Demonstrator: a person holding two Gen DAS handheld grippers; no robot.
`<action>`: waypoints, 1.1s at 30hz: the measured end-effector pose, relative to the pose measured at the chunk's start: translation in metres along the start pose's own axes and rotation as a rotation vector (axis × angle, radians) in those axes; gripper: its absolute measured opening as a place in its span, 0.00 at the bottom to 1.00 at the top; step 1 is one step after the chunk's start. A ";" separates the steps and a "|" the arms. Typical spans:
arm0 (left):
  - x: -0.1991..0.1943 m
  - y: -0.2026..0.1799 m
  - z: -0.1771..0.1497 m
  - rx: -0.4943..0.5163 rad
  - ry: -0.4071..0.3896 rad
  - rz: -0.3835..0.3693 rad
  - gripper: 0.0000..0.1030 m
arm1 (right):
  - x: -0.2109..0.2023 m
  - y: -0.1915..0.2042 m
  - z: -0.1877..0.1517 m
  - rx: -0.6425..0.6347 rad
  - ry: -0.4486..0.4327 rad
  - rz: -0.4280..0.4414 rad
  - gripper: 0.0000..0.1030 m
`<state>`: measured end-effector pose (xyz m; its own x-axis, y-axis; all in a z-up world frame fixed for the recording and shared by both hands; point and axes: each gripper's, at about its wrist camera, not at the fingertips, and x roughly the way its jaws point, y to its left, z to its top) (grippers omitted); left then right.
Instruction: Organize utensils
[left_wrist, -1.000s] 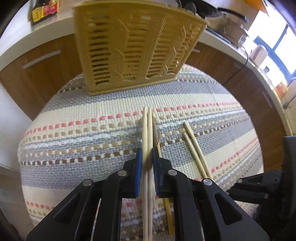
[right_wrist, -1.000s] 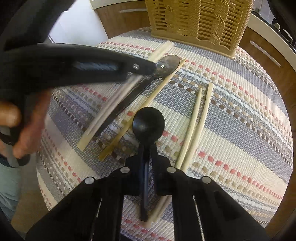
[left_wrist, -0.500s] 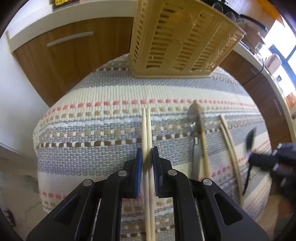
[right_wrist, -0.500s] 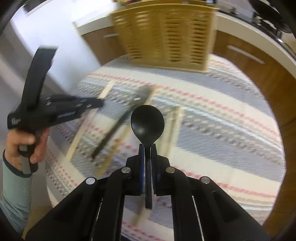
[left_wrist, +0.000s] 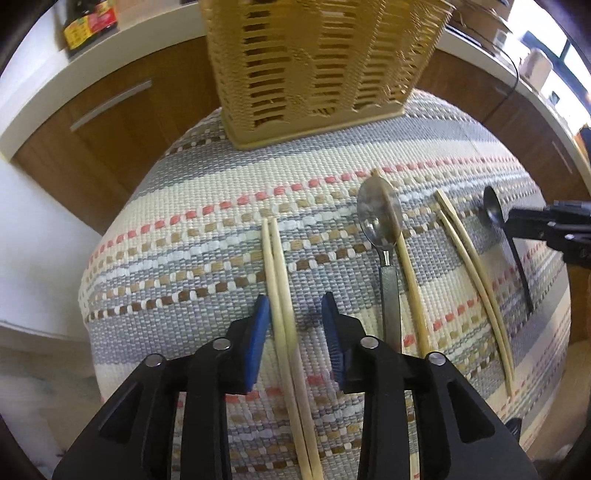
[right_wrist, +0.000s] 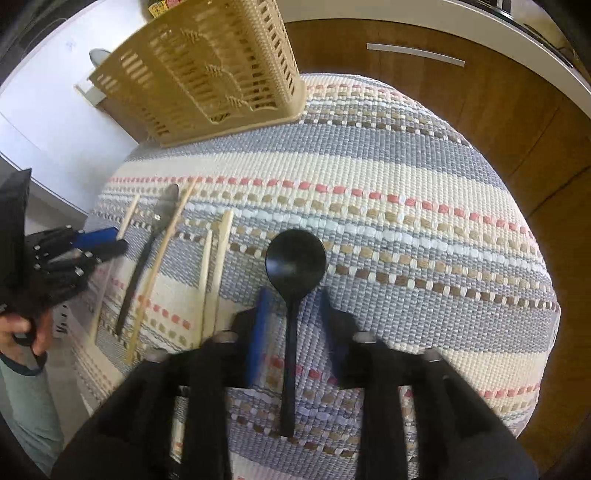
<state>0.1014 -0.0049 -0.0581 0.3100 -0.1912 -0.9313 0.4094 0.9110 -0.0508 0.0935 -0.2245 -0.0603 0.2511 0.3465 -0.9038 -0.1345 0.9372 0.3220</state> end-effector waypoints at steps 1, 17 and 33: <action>0.001 -0.003 0.002 0.009 0.004 0.007 0.30 | -0.001 -0.001 0.004 -0.008 -0.001 -0.009 0.44; 0.005 -0.025 0.007 0.032 -0.026 0.053 0.09 | 0.014 0.030 0.024 -0.074 0.057 -0.127 0.02; -0.101 -0.012 0.013 -0.030 -0.413 -0.081 0.09 | -0.073 0.028 0.009 -0.126 -0.205 -0.014 0.02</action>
<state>0.0757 -0.0015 0.0411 0.5982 -0.3873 -0.7015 0.4232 0.8961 -0.1339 0.0801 -0.2231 0.0176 0.4416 0.3466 -0.8276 -0.2451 0.9339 0.2603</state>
